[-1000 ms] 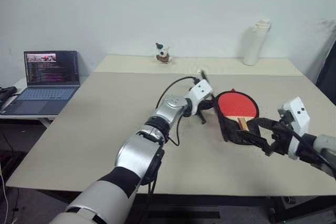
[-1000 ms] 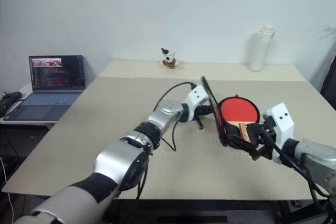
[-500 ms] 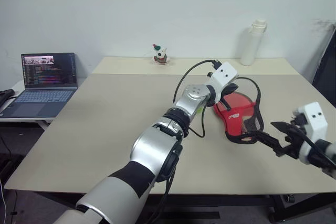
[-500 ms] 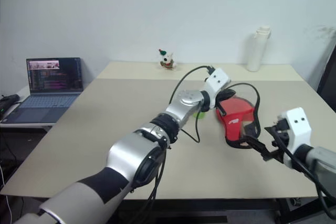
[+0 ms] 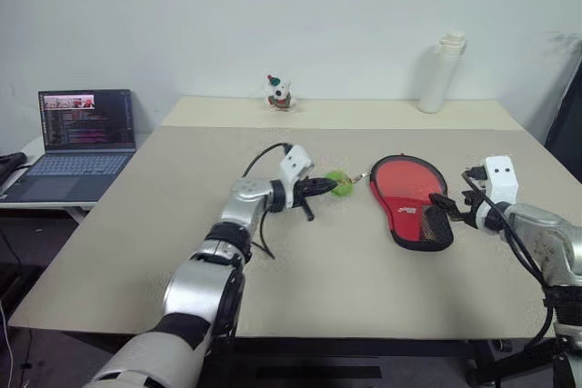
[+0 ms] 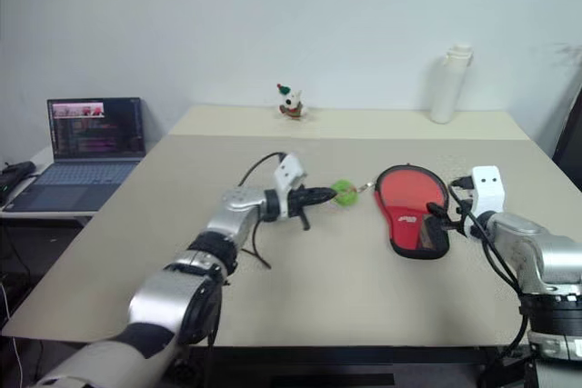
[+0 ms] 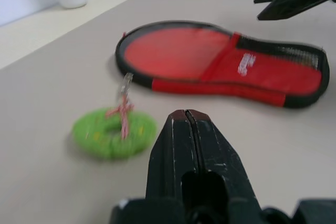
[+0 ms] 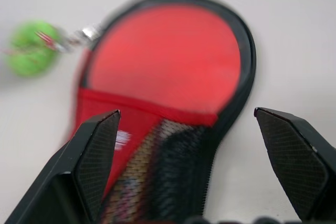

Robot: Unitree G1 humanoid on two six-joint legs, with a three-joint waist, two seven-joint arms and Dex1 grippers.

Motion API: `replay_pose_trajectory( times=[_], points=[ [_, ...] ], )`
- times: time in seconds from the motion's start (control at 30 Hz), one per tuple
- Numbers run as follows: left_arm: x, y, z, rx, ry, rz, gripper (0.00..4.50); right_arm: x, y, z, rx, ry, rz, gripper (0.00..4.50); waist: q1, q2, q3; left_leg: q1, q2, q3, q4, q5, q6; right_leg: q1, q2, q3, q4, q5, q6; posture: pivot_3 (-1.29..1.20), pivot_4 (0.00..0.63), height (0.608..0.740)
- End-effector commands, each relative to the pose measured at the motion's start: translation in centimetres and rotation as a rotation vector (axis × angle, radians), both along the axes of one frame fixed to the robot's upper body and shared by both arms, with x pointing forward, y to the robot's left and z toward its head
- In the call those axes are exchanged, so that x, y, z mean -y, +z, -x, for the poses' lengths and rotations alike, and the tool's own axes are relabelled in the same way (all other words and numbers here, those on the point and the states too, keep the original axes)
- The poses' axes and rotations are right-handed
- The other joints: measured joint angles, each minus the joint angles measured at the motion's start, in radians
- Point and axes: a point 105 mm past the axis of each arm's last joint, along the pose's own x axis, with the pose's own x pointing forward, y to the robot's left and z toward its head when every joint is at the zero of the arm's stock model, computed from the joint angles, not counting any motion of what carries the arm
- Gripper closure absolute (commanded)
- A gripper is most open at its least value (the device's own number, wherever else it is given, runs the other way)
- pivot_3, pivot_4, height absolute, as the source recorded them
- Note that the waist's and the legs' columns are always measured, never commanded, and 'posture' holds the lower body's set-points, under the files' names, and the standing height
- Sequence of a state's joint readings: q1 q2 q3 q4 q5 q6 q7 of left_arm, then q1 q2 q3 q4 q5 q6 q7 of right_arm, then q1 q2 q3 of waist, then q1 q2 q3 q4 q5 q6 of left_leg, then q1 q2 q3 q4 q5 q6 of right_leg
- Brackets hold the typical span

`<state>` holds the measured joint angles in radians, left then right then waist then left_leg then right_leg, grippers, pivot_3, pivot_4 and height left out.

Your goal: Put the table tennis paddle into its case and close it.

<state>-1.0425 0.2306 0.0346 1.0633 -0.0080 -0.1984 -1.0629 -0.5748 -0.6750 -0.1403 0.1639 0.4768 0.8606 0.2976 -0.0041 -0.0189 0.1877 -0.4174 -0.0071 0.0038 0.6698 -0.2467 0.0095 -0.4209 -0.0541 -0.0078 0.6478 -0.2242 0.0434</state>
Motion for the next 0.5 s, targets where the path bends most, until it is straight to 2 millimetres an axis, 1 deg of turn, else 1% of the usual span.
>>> replay_pose_trajectory(
  times=[0.03, 0.2, 0.3, 0.43, 0.5],
  points=[
    [-0.1, 2.7, 0.7, 0.083, -0.023, 0.053, 4.48, 0.9, -0.1, -1.1, 0.026, 0.001, 0.051, 0.00, 0.004, 0.000, 0.000, 0.000, 0.000, 0.000, 0.000, 0.000, 0.000, 0.000, 0.000, 0.000, 0.000, 0.000, 0.000, 0.00, 0.150, 0.740],
    [-0.9, 3.0, 1.4, 0.085, 0.019, 0.071, 4.48, 2.0, -1.9, -1.7, -0.032, 0.005, 0.055, 0.00, 0.002, 0.000, 0.000, 0.000, 0.000, 0.000, 0.002, 0.000, 0.000, 0.001, -0.001, 0.000, 0.000, 0.001, 0.000, 0.00, 0.150, 0.740],
    [-1.1, 2.9, 1.7, 0.081, 0.029, 0.064, 4.48, 2.0, -2.7, -1.9, -0.072, 0.021, 0.023, 0.00, 0.001, 0.000, 0.000, 0.001, 0.000, 0.000, 0.002, 0.000, 0.000, 0.001, 0.000, 0.000, 0.001, 0.002, -0.001, 0.00, 0.150, 0.740],
    [-1.1, 3.1, 1.8, 0.082, 0.033, 0.059, 4.48, 0.9, -3.7, -2.0, -0.133, 0.089, -0.032, 0.00, -0.002, 0.000, 0.000, 0.002, 0.001, 0.000, 0.003, 0.000, 0.000, 0.001, 0.000, 0.000, 0.002, 0.002, -0.001, 0.00, 0.150, 0.740],
    [-1.1, 3.1, 1.9, 0.082, 0.034, 0.055, 4.50, 0.1, -4.1, -2.1, -0.149, 0.123, -0.036, 0.38, -0.003, 0.000, 0.000, 0.002, 0.001, 0.000, 0.003, 0.000, 0.000, 0.001, 0.000, 0.000, 0.002, 0.002, -0.001, 0.00, 0.150, 0.740]
  ],
)
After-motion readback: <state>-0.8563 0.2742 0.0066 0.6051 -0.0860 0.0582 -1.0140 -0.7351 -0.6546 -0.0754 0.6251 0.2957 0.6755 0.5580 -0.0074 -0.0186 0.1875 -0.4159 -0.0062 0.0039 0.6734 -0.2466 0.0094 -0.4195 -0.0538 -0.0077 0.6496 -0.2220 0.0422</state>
